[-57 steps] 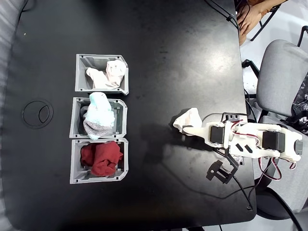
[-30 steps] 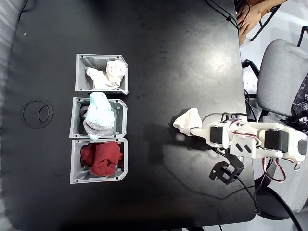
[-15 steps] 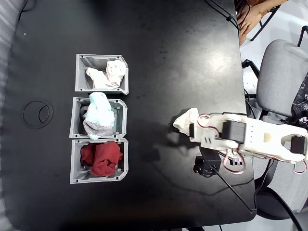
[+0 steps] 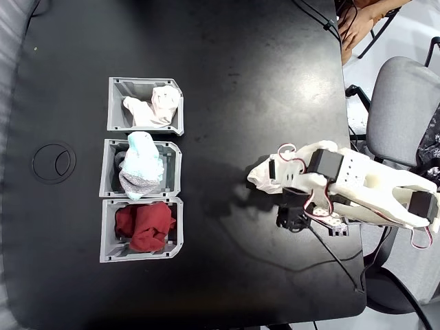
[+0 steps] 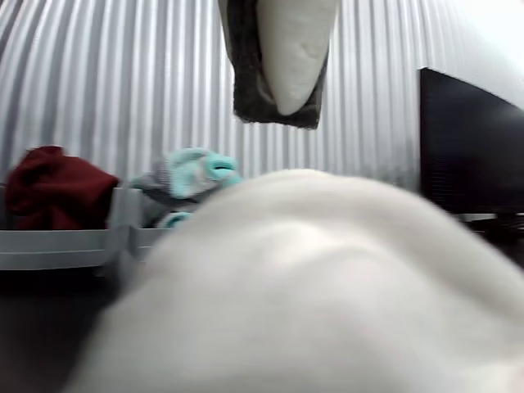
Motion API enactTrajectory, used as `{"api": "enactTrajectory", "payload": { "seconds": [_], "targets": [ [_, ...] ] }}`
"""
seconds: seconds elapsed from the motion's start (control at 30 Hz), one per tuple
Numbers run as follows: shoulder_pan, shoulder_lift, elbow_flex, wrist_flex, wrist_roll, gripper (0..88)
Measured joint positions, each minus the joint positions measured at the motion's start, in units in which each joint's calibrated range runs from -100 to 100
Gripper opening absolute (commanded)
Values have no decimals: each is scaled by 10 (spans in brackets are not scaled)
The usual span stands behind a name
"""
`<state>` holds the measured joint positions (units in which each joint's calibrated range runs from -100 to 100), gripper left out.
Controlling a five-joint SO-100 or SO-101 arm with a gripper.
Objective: Put the sock in the container
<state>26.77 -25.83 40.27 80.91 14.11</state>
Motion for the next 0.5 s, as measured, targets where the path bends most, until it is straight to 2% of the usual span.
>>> {"api": "enactTrajectory", "payload": {
  "seconds": [0.2, 0.5],
  "targets": [
    [38, 7, 0, -2, 22, 13],
    [33, 8, 0, 0, 27, 26]
  ]
}}
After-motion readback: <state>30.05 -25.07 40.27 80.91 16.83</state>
